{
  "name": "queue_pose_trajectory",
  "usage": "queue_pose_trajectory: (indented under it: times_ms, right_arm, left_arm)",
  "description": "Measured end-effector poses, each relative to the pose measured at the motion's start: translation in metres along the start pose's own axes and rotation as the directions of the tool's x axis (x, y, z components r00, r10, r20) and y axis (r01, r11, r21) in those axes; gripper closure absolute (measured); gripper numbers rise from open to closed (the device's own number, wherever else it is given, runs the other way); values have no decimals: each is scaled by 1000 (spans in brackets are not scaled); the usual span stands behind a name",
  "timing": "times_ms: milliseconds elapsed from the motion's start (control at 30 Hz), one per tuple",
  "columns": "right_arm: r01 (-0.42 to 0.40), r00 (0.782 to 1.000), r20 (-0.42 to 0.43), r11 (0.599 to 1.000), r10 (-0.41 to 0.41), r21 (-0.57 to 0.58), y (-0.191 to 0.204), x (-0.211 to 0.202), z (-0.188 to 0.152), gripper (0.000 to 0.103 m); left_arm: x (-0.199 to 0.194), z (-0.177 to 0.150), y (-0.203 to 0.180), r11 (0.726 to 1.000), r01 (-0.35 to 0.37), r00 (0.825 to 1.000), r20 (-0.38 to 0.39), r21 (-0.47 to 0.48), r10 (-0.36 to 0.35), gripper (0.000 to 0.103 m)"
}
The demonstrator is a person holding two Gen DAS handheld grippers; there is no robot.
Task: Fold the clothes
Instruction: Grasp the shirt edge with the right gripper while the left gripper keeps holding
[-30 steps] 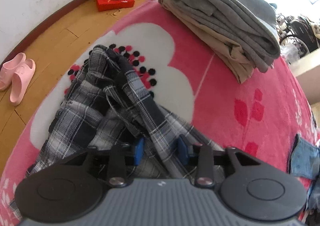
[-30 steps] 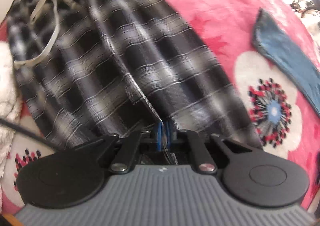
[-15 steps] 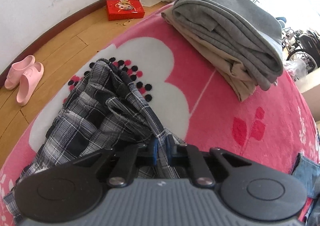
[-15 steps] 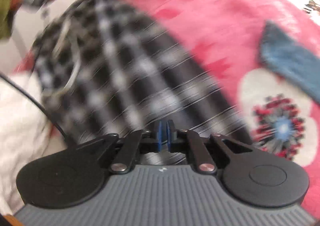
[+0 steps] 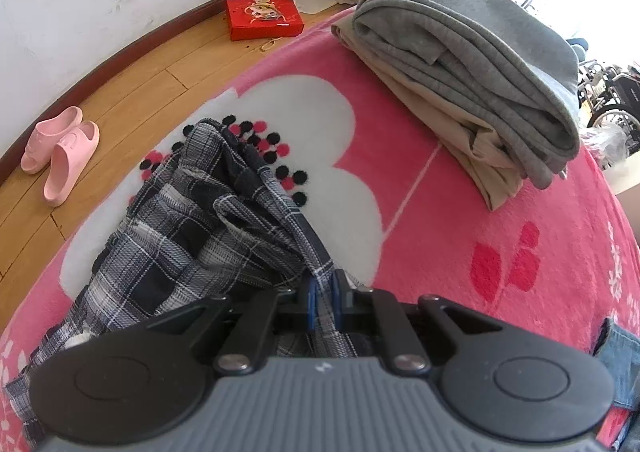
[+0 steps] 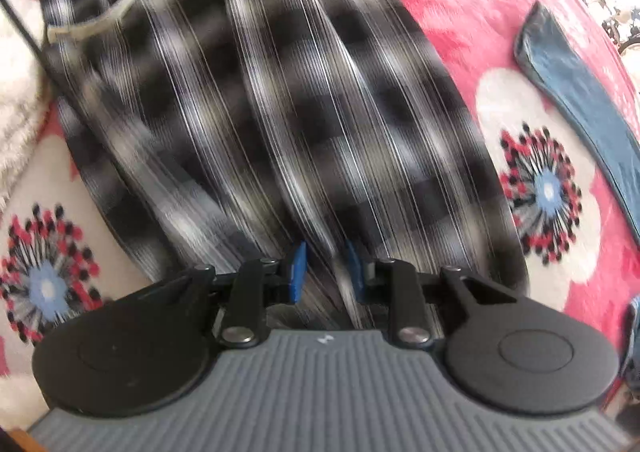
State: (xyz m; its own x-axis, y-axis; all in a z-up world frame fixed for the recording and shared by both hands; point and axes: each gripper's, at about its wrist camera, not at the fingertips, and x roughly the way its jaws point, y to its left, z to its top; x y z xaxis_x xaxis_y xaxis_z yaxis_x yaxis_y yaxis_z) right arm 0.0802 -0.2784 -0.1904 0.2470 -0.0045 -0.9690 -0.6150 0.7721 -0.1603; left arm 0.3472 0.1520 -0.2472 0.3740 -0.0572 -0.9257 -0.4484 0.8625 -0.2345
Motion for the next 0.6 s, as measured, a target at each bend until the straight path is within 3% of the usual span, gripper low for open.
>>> queue_pose_trajectory:
  times_ms: [200, 267, 600]
  right_arm:
    - [36, 999, -39, 998, -34, 54, -16, 10, -18, 85]
    - [44, 998, -41, 994, -40, 100, -25, 9, -20, 95]
    - [94, 994, 33, 973, -103, 213, -52, -6, -14, 101]
  left_arm:
    - [1, 0, -3, 1000, -17, 1000, 0, 0, 17, 94]
    - [1, 0, -4, 1000, -23, 1000, 0, 4, 23, 94]
    - [2, -2, -13, 997, -65, 998, 15, 43, 65, 94]
